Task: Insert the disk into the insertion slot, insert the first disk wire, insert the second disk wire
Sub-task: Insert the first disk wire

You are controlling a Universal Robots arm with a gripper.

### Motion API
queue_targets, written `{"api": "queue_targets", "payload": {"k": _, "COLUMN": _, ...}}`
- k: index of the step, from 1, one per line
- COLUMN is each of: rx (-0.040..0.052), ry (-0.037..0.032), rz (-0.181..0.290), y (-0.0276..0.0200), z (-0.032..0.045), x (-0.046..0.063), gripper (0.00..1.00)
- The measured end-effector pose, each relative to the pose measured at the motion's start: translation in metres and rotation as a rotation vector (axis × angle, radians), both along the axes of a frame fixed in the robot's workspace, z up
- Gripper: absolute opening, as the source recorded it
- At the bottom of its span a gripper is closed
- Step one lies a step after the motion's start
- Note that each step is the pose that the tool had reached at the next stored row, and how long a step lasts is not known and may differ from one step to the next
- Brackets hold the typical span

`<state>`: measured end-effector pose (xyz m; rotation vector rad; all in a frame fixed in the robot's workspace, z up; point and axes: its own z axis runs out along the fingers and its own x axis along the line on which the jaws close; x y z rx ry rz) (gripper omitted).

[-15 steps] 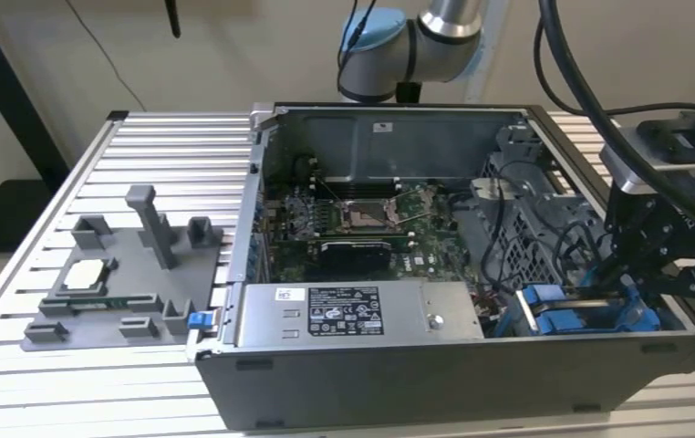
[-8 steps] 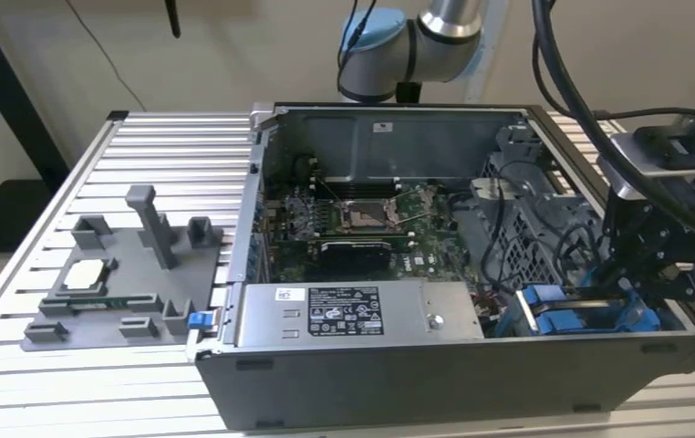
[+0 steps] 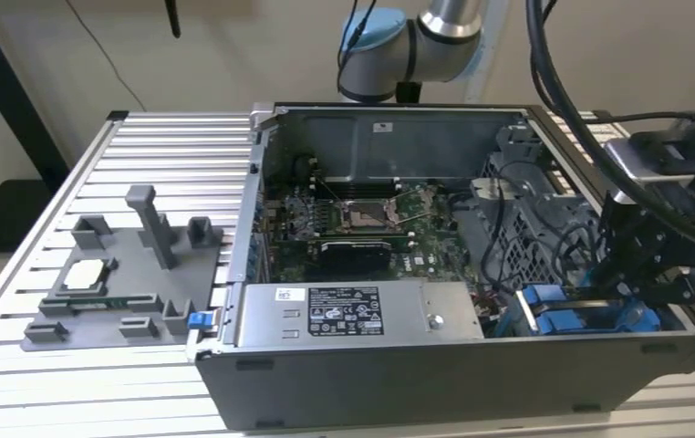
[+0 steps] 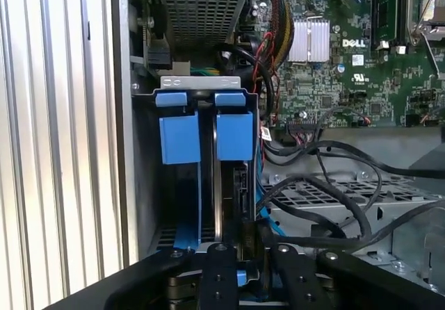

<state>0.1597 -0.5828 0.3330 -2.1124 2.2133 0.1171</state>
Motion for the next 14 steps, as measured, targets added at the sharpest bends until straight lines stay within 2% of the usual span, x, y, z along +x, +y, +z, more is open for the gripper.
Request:
{"api": "queue_targets", "payload": {"k": 3, "rx": -0.0022, "ry": 0.0020, "rz": 0.000, "y": 0.0000, "z": 0.0144, "x": 0.000, "gripper": 0.00}}
{"api": "queue_targets", "payload": {"k": 8, "rx": -0.0027, "ry": 0.0035, "rz": -0.001, "y": 0.0000, "z": 0.0325, "x": 0.000, "gripper": 0.00}}
{"api": "queue_targets", "payload": {"k": 11, "rx": -0.0030, "ry": 0.0036, "rz": -0.002, "y": 0.0000, "z": 0.0416, "x": 0.000, "gripper": 0.00}}
{"api": "queue_targets", "payload": {"k": 14, "rx": -0.0040, "ry": 0.0035, "rz": -0.002, "y": 0.0001, "z": 0.0469, "x": -0.001, "gripper": 0.00}}
